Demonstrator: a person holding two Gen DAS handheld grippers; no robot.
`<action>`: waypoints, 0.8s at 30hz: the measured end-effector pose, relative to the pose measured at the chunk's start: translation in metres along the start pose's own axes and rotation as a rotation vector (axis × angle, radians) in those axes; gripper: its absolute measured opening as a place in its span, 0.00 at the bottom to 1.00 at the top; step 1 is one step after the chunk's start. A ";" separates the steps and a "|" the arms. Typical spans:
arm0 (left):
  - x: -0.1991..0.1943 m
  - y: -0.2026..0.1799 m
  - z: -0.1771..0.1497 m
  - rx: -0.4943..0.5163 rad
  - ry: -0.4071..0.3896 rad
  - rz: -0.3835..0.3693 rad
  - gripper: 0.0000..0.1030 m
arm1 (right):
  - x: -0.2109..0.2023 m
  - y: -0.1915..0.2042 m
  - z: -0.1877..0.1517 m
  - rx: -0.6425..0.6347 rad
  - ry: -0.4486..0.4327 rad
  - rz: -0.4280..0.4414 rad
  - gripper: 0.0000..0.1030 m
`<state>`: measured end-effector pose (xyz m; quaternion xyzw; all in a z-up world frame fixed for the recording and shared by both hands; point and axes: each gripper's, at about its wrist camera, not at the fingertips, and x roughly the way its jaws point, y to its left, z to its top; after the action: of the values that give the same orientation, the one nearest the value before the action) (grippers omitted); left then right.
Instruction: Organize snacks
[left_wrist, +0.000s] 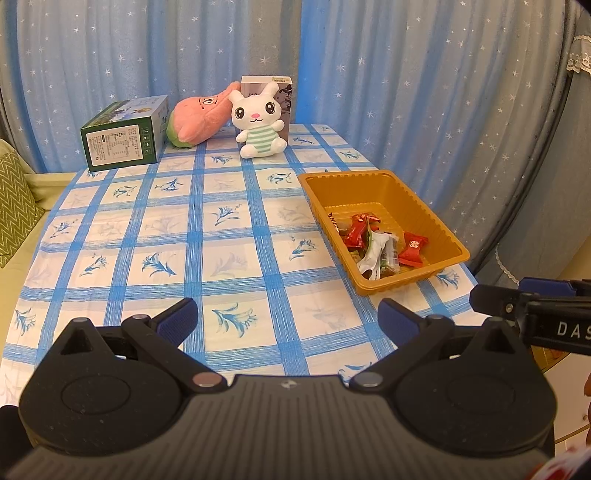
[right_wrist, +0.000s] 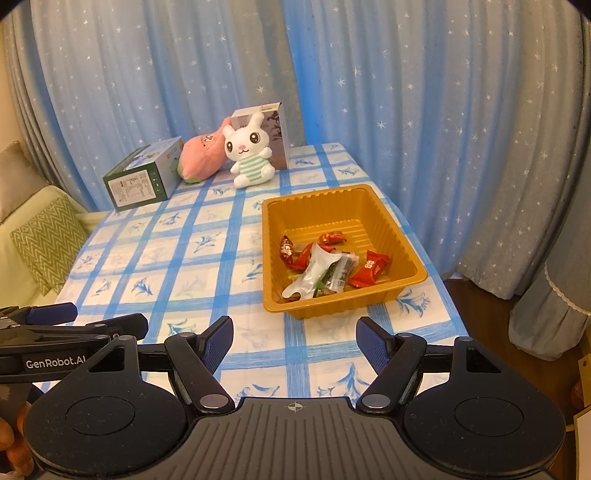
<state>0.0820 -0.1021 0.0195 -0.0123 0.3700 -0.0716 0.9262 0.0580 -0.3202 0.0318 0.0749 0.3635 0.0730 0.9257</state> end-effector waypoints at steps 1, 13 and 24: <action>0.000 0.000 0.000 0.000 0.000 0.000 1.00 | 0.000 0.000 0.000 0.000 0.000 0.001 0.71; 0.000 0.000 0.001 -0.001 0.000 0.000 1.00 | 0.000 -0.001 0.001 0.000 0.000 0.001 0.71; 0.000 0.000 0.000 -0.001 0.000 0.000 1.00 | 0.001 -0.002 0.001 0.001 0.000 0.000 0.71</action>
<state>0.0822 -0.1021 0.0197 -0.0126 0.3701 -0.0715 0.9261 0.0594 -0.3217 0.0320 0.0752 0.3638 0.0727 0.9256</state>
